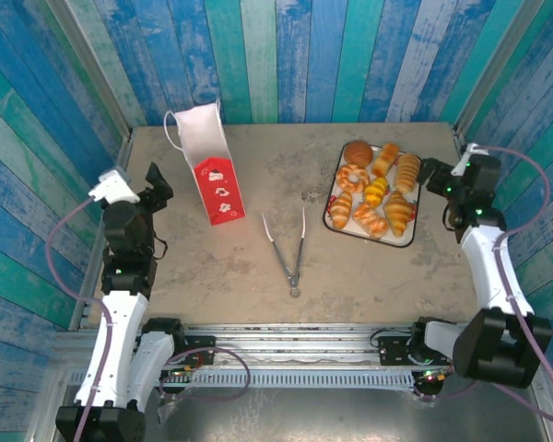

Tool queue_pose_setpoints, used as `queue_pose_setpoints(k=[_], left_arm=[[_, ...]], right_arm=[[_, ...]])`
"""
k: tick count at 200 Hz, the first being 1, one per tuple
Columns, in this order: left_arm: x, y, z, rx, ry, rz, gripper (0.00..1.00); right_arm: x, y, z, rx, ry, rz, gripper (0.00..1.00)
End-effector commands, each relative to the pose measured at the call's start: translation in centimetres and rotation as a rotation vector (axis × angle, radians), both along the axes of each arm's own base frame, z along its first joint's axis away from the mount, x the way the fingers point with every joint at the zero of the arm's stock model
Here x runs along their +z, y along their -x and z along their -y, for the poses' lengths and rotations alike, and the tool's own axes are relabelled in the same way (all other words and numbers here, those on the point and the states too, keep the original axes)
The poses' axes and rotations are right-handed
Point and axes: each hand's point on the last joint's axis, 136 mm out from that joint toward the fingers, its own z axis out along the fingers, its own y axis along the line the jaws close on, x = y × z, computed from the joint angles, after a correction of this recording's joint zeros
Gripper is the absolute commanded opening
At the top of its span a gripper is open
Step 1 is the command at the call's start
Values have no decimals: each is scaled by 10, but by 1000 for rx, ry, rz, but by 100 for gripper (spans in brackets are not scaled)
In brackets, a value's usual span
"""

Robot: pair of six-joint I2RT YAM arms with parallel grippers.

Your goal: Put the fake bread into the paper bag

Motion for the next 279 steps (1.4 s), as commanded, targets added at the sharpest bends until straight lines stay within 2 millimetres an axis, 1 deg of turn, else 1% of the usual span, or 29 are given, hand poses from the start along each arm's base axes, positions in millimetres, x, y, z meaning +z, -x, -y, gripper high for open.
queue_pose_setpoints(k=[1, 17, 29, 42, 60, 77, 98, 117, 131, 170, 206, 257, 279], left_arm=[[-35, -1, 17, -93, 36, -112, 94], [-40, -1, 17, -98, 18, -116, 94], [-42, -1, 14, -83, -2, -124, 94], [-41, -1, 12, -74, -24, -132, 94], [-39, -1, 12, -76, -38, -133, 94], [-39, -1, 13, -78, -41, -126, 94], [-40, -1, 13, -77, -41, -129, 94], [-40, -2, 12, -77, -44, -130, 94], [-40, -2, 12, -77, -43, -132, 94], [-41, -3, 12, -76, -35, -137, 94], [-42, -3, 11, -66, -32, -138, 94], [-43, -3, 10, -63, -27, -143, 94], [-43, -4, 11, -65, -24, -143, 94]], right_arm=[[-32, -5, -3, 63, -265, -109, 100], [-53, -19, 10, 71, -350, -151, 100], [-67, -28, 15, 81, -400, -174, 99], [-84, -39, 19, 99, -455, -202, 89], [-110, -45, 24, 84, -486, -255, 77], [-130, -48, 27, 73, -502, -297, 68], [-150, -46, 26, 82, -514, -340, 54], [-166, -44, 27, 80, -505, -390, 47], [-172, -44, 29, 83, -494, -409, 42], [-189, -46, 27, 118, -503, -452, 36], [-193, -51, 24, 157, -512, -453, 32], [-200, -54, 22, 188, -512, -466, 22], [-205, -54, 21, 201, -521, -481, 20]])
